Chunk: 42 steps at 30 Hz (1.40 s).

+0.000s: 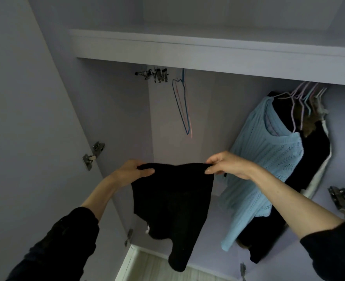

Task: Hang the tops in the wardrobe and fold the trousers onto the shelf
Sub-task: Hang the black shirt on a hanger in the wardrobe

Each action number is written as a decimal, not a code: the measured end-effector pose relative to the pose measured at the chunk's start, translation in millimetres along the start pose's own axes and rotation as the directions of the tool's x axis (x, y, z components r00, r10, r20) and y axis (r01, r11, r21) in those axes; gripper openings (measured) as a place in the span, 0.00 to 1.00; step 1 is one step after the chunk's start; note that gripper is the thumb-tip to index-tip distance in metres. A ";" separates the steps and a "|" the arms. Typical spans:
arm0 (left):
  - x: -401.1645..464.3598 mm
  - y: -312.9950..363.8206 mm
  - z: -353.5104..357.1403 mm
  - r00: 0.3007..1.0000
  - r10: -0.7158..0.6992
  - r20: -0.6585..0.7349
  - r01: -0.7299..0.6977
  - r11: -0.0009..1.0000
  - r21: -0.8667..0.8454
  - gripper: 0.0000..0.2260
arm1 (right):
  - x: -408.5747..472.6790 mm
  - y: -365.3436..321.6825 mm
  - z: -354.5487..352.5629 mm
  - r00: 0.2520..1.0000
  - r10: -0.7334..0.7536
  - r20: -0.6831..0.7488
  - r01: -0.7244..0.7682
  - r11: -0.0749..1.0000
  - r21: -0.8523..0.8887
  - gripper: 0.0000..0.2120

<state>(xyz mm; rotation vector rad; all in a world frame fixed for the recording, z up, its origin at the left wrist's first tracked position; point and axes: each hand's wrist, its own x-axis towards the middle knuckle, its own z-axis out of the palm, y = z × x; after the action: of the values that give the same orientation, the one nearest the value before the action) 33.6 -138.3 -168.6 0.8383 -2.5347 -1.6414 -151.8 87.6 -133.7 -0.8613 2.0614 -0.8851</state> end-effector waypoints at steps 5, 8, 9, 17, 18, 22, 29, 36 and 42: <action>3.0 -19.0 -7.3 0.993 0.060 -0.106 -0.001 0.877 0.481 0.12 | 5.7 7.7 -3.5 0.987 0.042 -0.157 -0.044 0.999 -0.009 0.08; -7.0 -19.3 -5.6 0.947 0.099 -0.305 0.132 0.746 0.653 0.07 | 12.4 9.4 -1.6 0.962 0.046 -0.268 -0.052 0.999 -0.014 0.12; -8.5 -19.4 -3.8 0.919 0.143 -0.366 0.176 0.685 0.707 0.07 | 15.3 9.1 0.3 0.956 0.039 -0.291 -0.050 0.998 -0.029 0.12; -12.3 -10.2 1.5 0.951 0.192 -0.243 0.053 0.672 0.739 0.07 | 26.4 3.8 3.4 0.923 -0.032 -0.384 -0.009 0.994 -0.105 0.08; -12.3 -8.4 3.5 0.966 0.181 -0.184 -0.014 0.747 0.665 0.07 | 27.6 5.5 2.6 0.919 -0.029 -0.393 -0.015 0.994 -0.109 0.09; -11.7 -2.5 11.7 0.984 0.165 -0.065 -0.121 0.891 0.438 0.13 | 32.0 14.5 -0.5 0.910 0.012 -0.414 -0.062 0.992 -0.107 0.10; -3.8 1.6 3.5 0.932 0.092 -0.351 0.188 0.706 0.683 0.08 | 39.4 22.3 -2.9 0.947 0.139 -0.288 -0.189 0.970 -0.153 0.04; 3.5 -0.8 -0.7 0.950 -0.130 -0.283 0.117 0.991 -0.061 0.07 | 58.8 10.4 9.0 0.971 0.212 -0.115 -0.224 0.968 -0.109 0.11; -6.0 9.0 2.2 0.949 -0.169 -0.265 0.096 0.959 -0.267 0.16 | 102.5 -36.8 -7.2 0.908 0.087 -0.410 0.084 0.920 0.382 0.11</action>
<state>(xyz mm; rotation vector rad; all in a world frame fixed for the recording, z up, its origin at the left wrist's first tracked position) 34.2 -131.0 -160.3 1.1454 -2.0678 -1.6871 -200.0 -10.3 -136.7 -0.4741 2.1184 -1.5310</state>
